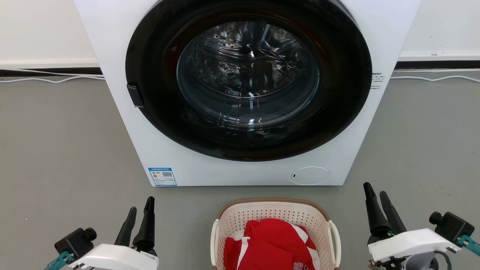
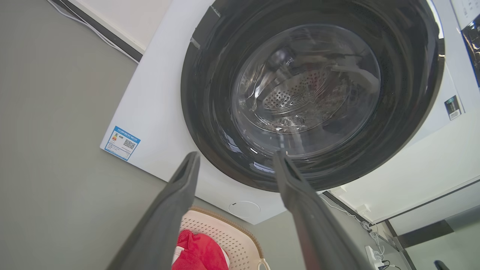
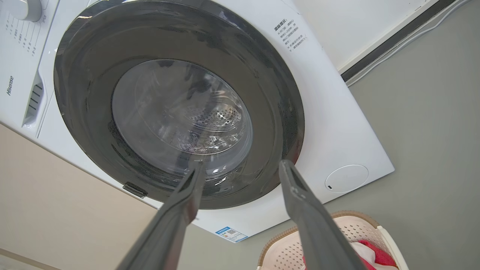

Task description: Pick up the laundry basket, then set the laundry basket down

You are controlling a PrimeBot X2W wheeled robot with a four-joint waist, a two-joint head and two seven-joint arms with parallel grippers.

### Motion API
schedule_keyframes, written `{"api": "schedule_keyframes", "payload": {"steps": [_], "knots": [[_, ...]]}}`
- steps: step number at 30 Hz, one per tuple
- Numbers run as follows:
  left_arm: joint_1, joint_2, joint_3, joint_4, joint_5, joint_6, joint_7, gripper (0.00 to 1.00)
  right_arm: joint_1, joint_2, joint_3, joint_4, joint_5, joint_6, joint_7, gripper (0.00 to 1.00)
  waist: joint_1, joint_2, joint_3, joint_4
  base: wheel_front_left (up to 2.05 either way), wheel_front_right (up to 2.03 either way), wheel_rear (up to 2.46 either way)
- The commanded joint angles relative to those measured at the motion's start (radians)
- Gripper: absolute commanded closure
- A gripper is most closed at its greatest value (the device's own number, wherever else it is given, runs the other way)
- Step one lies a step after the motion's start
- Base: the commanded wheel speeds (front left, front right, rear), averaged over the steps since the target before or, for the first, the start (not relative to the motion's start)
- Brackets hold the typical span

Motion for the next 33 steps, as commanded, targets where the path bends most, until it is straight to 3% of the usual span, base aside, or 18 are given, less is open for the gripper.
{"api": "schedule_keyframes", "payload": {"steps": [1, 33], "knots": [[-0.049, 0.005, 0.015, -0.025, 0.029, -0.004, -0.012, 0.0, -0.039, -0.006, 0.009, -0.026, -0.031, 0.004, -0.017, 0.0, 0.0, 0.0, 0.0, 0.0, 0.0, 0.0, 0.0], [-0.076, 0.002, 0.003, -0.036, 0.39, -0.006, -0.103, 0.0, -0.052, -0.024, 0.074, -0.041, -0.375, 0.006, -0.107, 0.0, 0.0, 0.0, 0.005, 0.008, 0.0, 0.0, 0.0]]}}
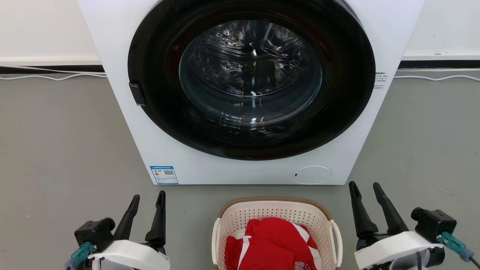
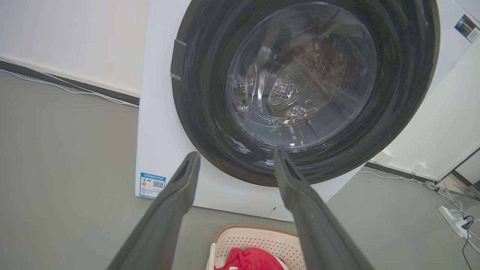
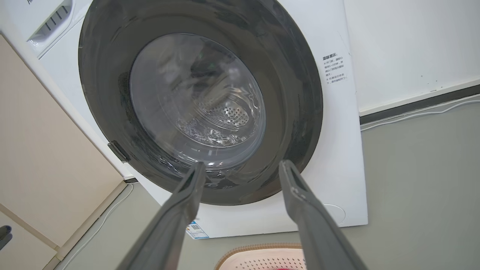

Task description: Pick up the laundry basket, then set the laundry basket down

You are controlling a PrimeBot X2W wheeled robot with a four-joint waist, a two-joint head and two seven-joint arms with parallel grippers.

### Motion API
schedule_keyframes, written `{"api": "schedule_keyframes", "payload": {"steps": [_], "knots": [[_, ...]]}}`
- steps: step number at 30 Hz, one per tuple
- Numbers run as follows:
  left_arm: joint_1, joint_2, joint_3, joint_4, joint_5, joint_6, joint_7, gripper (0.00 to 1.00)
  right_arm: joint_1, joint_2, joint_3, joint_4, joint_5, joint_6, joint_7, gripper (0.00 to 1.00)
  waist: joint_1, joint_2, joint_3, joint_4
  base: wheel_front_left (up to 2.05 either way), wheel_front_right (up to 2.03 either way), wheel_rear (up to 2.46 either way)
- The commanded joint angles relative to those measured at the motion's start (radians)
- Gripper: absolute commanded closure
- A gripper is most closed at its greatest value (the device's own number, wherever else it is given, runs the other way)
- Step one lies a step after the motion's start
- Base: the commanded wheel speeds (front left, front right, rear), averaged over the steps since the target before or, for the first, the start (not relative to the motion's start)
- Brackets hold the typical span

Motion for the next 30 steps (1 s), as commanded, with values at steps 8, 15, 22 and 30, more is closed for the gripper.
{"api": "schedule_keyframes", "payload": {"steps": [8, 15, 22, 30], "knots": [[-0.058, 0.01, 0.016, -0.041, 0.112, -0.005, -0.039, 0.0, -0.05, -0.018, 0.035, -0.03, -0.099, 0.007, -0.04, 0.0, 0.0, -0.0001, 0.0, -0.003, 0.0, 0.0, 0.0], [-0.06, 0.011, 0.01, -0.043, 0.188, -0.006, -0.059, 0.0, -0.052, -0.024, 0.033, -0.031, -0.164, 0.007, -0.06, 0.0, 0.0, -0.0001, -0.002, -0.003, 0.0, 0.0, 0.0], [-0.062, 0.012, 0.004, -0.046, 0.246, -0.006, -0.075, 0.0, -0.051, -0.027, 0.039, -0.032, -0.222, 0.008, -0.076, 0.0, 0.0, -0.0001, -0.003, -0.003, 0.0, 0.0, 0.0], [-0.063, 0.012, 0.006, -0.042, 0.242, -0.006, -0.075, 0.0, -0.051, -0.026, 0.034, -0.031, -0.22, 0.008, -0.076, 0.0, 0.0, -0.0001, -0.001, -0.004, 0.0, 0.0, 0.0]]}}
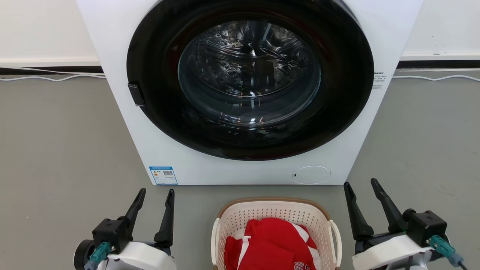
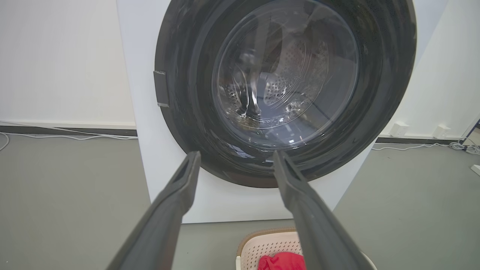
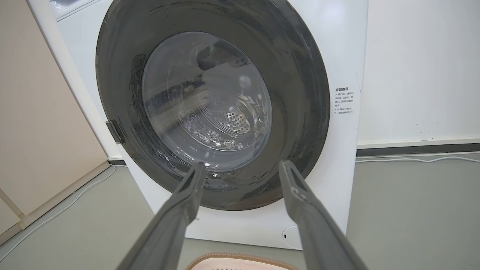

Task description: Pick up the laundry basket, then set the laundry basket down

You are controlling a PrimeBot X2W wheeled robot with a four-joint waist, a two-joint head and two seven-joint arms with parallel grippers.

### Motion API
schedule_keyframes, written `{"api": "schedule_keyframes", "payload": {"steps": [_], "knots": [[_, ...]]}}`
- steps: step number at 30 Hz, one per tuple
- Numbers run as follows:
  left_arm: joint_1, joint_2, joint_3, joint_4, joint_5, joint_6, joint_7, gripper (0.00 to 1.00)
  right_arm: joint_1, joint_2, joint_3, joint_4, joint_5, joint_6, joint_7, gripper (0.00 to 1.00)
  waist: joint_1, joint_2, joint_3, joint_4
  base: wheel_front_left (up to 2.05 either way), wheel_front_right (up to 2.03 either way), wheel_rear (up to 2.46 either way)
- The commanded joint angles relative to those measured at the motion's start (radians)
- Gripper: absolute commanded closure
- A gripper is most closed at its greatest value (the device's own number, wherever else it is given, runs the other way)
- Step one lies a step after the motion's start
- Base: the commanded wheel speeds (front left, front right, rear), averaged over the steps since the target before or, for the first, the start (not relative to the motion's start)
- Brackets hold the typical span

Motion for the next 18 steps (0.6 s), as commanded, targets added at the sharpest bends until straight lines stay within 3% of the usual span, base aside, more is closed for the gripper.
{"api": "schedule_keyframes", "payload": {"steps": [1, 18], "knots": [[-0.061, 0.011, 0.03, -0.025, 0.001, -0.006, -0.006, 0.0, -0.05, -0.008, 0.016, -0.025, -0.006, 0.007, -0.014, 0.0, 0.0, 0.0, 0.0, -0.001, 0.0, 0.0, 0.0], [-0.064, 0.01, 0.038, -0.026, -0.005, -0.006, -0.006, 0.0, -0.053, -0.008, 0.01, -0.019, -0.004, 0.007, -0.014, 0.0, 0.0, 0.0, 0.005, -0.007, 0.0, 0.0, 0.0]]}}
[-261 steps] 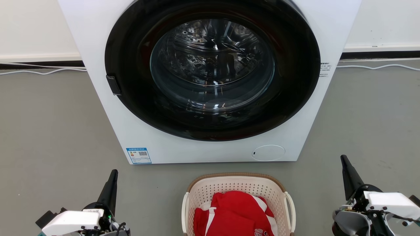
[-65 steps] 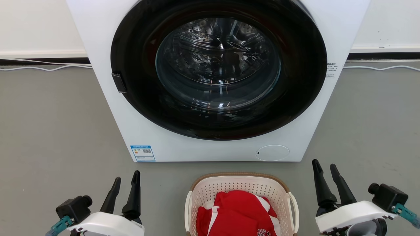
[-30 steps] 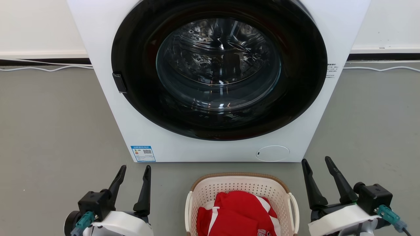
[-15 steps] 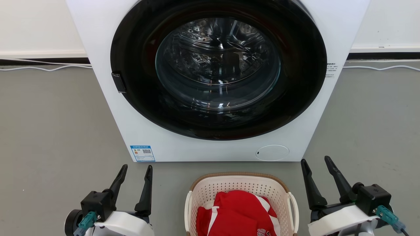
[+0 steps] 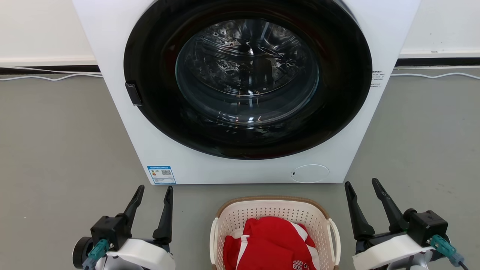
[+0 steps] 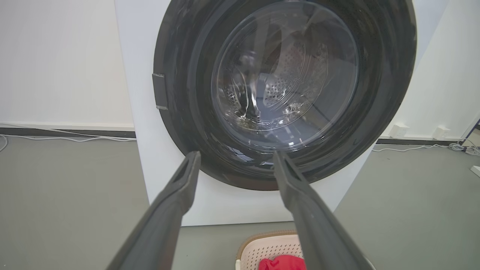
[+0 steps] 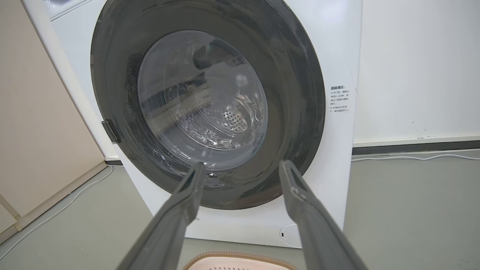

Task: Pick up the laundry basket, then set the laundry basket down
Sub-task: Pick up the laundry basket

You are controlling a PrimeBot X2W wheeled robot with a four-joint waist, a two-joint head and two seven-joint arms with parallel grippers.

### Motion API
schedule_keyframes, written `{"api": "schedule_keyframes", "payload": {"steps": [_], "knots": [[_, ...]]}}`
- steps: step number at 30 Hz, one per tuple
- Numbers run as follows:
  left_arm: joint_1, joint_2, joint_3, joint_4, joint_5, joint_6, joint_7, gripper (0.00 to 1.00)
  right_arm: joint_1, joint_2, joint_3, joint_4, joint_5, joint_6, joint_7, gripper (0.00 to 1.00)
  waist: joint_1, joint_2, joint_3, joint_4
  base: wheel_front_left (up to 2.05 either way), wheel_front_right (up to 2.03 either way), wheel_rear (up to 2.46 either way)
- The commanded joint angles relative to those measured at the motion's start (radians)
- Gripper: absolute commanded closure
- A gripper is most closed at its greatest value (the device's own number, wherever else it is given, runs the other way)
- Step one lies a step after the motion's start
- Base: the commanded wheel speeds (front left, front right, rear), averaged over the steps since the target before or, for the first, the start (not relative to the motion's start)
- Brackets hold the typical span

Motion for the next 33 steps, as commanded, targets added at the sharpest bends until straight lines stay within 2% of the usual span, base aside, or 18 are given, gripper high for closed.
{"api": "schedule_keyframes", "payload": {"steps": [1, 14, 25, 33], "knots": [[-0.053, 0.01, 0.032, -0.026, -0.005, -0.006, -0.006, 0.0, -0.053, -0.008, 0.015, -0.02, -0.004, 0.007, -0.014, 0.0, 0.0, 0.0, 0.0, -0.001, 0.0, 0.0, 0.0], [-0.066, 0.008, 0.03, -0.024, -0.021, -0.006, -0.006, 0.0, -0.063, -0.007, 0.003, -0.017, -0.007, 0.007, -0.014, 0.0, 0.0, 0.0, 0.05, -0.016, 0.0, 0.0, 0.0], [-0.117, 0.016, 0.021, -0.013, -0.048, -0.006, -0.006, 0.0, -0.099, 0.005, -0.015, -0.024, -0.015, 0.007, -0.014, 0.0, 0.0, 0.0, 0.173, -0.036, 0.0, 0.0, 0.0], [-0.173, 0.048, -0.005, 0.013, -0.08, -0.006, -0.006, 0.0, -0.133, 0.011, -0.022, -0.011, -0.016, 0.007, -0.014, 0.0, 0.0, 0.0, 0.269, -0.051, 0.0, 0.0, 0.0]]}}
